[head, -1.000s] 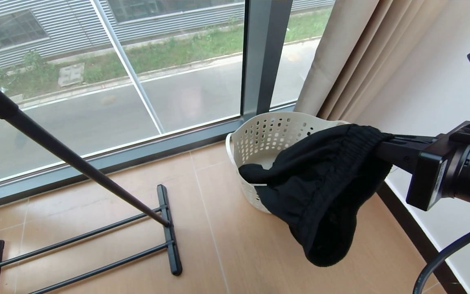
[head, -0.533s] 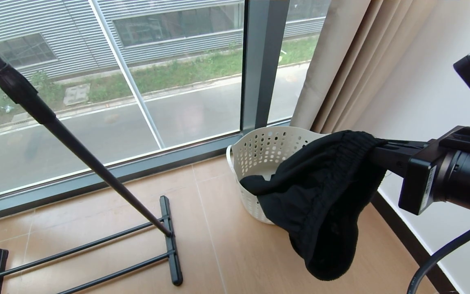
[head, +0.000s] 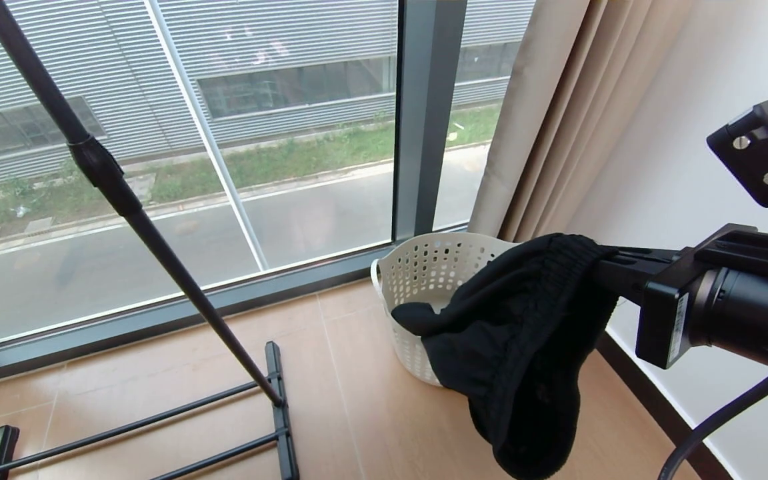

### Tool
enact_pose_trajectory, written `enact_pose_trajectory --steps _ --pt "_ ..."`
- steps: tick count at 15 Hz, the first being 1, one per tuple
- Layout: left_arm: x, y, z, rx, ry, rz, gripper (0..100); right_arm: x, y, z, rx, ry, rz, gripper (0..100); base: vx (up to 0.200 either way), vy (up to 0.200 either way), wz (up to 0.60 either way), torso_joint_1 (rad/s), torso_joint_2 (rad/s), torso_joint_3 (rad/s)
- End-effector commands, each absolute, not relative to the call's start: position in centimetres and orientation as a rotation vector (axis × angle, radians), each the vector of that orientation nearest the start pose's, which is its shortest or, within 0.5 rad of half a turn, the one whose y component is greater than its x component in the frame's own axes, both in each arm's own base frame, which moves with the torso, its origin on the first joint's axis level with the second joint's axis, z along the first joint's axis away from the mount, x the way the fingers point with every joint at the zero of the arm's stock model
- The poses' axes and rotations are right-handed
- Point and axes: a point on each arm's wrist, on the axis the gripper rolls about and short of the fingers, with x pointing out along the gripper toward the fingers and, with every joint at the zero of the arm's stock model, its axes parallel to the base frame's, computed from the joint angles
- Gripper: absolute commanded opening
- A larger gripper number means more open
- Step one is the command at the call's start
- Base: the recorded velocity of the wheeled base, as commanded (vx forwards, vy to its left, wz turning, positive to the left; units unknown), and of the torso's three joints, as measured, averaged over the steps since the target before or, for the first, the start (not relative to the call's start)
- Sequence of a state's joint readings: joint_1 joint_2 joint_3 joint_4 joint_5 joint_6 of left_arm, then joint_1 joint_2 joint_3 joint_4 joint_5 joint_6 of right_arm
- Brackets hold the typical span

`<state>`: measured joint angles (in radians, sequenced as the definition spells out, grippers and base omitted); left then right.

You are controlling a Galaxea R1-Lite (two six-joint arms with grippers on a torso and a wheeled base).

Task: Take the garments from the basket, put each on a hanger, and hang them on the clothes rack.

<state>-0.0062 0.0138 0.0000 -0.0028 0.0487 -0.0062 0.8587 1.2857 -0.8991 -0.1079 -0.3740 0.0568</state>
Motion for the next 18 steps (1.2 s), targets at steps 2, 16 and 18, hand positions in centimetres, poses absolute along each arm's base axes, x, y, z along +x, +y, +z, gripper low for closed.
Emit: enact_pose_trajectory --steps 2,16,18 --pt "-2.18 0.12 7.63 -0.006 0.009 0.043 100 13.93 14.99 26.26 -0.111 0.248 0.479 0 0.0 0.0 0.0 0.014 -0.19 0.015" --pt "-2.18 0.12 7.63 -0.004 0.009 0.041 100 13.9 14.95 26.15 -0.113 0.251 0.479 0 0.0 0.0 0.0 0.102 -0.45 -0.177" --pt "-2.18 0.12 7.63 -0.004 0.009 0.043 100 13.82 14.86 26.2 -0.111 0.248 0.479 0 0.0 0.0 0.0 0.181 -0.5 -0.259"
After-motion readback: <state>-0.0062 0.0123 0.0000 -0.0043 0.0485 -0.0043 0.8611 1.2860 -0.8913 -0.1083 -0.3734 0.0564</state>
